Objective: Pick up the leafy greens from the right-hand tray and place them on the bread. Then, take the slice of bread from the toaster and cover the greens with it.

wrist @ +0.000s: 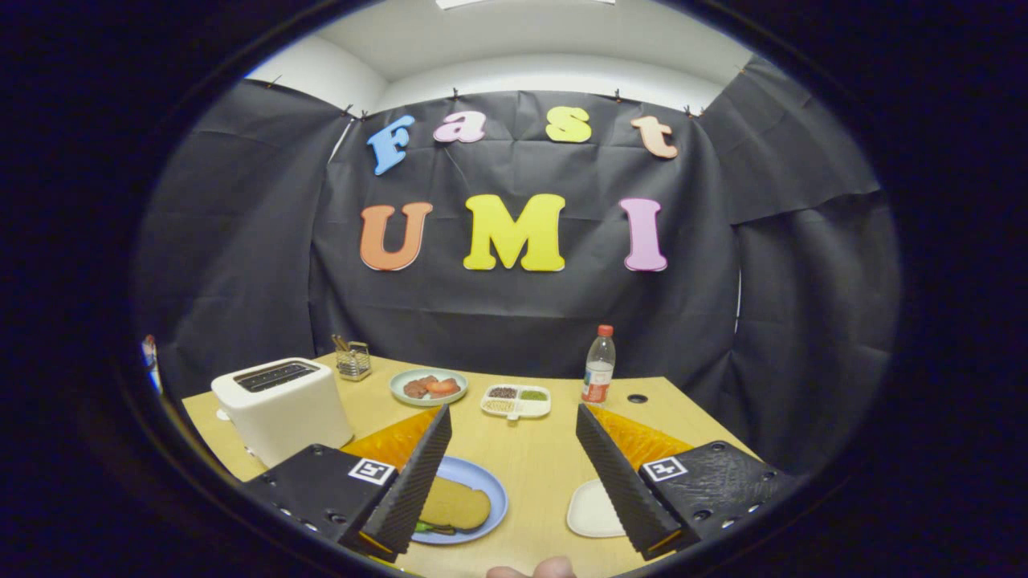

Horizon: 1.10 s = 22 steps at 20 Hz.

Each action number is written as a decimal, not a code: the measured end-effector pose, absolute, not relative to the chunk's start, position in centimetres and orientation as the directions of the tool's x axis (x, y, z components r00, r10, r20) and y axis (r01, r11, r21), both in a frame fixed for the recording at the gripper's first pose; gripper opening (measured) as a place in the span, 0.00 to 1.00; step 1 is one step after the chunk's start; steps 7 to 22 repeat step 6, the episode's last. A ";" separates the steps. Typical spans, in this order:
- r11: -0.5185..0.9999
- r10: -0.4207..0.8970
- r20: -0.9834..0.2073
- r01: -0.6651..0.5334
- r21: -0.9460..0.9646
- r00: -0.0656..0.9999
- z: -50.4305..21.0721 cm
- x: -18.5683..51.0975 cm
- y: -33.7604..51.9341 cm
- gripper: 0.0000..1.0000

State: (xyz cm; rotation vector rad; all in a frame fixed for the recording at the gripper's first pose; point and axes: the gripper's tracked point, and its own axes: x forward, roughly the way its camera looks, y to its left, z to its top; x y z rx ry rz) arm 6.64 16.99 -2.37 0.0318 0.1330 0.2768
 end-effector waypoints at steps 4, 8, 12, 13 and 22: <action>0.954 0.296 -0.083 -0.291 0.072 0.952 -0.3 3.9 18.1 0.95; 0.949 0.309 -0.071 -0.302 0.092 0.949 -0.7 3.0 19.5 0.95; 0.949 0.309 -0.071 -0.302 0.092 0.949 -0.7 3.0 19.5 0.95; 0.949 0.309 -0.071 -0.302 0.092 0.949 -0.7 3.0 19.5 0.95; 0.949 0.309 -0.071 -0.302 0.092 0.949 -0.7 3.0 19.5 0.95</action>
